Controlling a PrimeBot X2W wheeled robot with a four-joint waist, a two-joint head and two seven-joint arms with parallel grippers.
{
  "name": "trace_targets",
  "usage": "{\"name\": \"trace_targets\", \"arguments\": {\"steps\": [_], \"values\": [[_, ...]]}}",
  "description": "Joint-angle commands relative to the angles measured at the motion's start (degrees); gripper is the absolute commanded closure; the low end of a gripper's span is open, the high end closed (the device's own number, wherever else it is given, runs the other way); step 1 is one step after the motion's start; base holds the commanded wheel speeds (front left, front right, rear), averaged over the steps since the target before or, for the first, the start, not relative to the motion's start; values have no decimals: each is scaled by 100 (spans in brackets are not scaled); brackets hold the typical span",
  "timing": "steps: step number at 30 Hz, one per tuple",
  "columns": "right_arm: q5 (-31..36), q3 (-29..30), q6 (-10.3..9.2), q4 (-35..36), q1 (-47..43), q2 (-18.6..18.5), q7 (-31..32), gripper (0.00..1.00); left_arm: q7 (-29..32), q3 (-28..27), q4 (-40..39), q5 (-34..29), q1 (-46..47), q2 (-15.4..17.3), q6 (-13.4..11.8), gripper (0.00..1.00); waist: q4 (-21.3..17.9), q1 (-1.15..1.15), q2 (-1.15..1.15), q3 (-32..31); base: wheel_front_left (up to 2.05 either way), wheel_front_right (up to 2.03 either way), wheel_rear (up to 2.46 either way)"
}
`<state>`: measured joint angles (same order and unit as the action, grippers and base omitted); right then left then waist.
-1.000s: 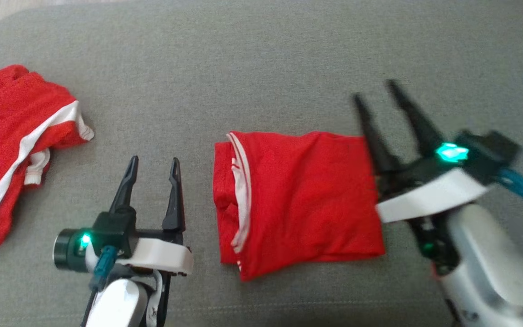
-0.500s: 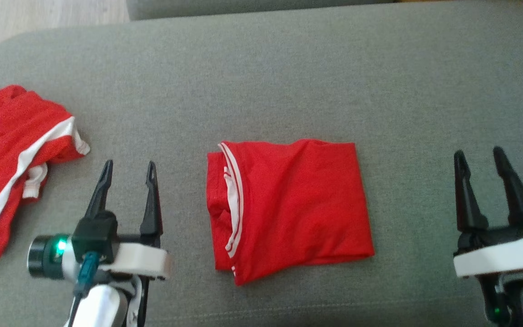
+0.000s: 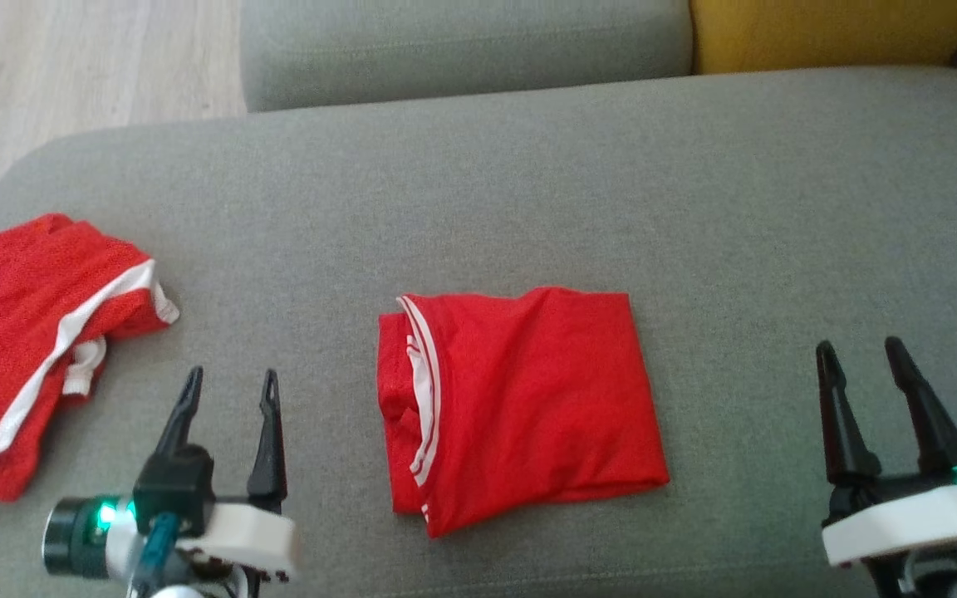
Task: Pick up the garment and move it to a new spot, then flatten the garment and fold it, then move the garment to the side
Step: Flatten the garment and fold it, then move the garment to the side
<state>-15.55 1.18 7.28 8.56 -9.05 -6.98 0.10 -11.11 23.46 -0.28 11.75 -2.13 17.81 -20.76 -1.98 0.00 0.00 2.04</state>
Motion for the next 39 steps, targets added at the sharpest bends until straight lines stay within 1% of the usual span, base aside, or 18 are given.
{"name": "trace_targets", "arguments": {"steps": [1,9,31,35,39], "values": [[44,-78,21,227,54,-31,26,0,2,-189,-204,21,140,144,-42,0,14,0,0,-85,0,0,0],[67,-89,21,281,-26,6,108,0,66,-153,-211,25,5,188,-95,0,43,0,0,-206,0,0,0],[98,-40,21,346,-29,38,203,0,32,-134,-239,70,77,207,-160,0,86,0,0,-160,0,0,0],[60,-8,21,263,-13,37,321,0,-2,-111,-278,48,189,189,-154,0,197,0,0,-61,0,0,0],[-4,-75,21,-36,166,-23,575,0,-86,-96,-277,22,411,123,-142,0,389,0,0,181,0,0,0]]}}
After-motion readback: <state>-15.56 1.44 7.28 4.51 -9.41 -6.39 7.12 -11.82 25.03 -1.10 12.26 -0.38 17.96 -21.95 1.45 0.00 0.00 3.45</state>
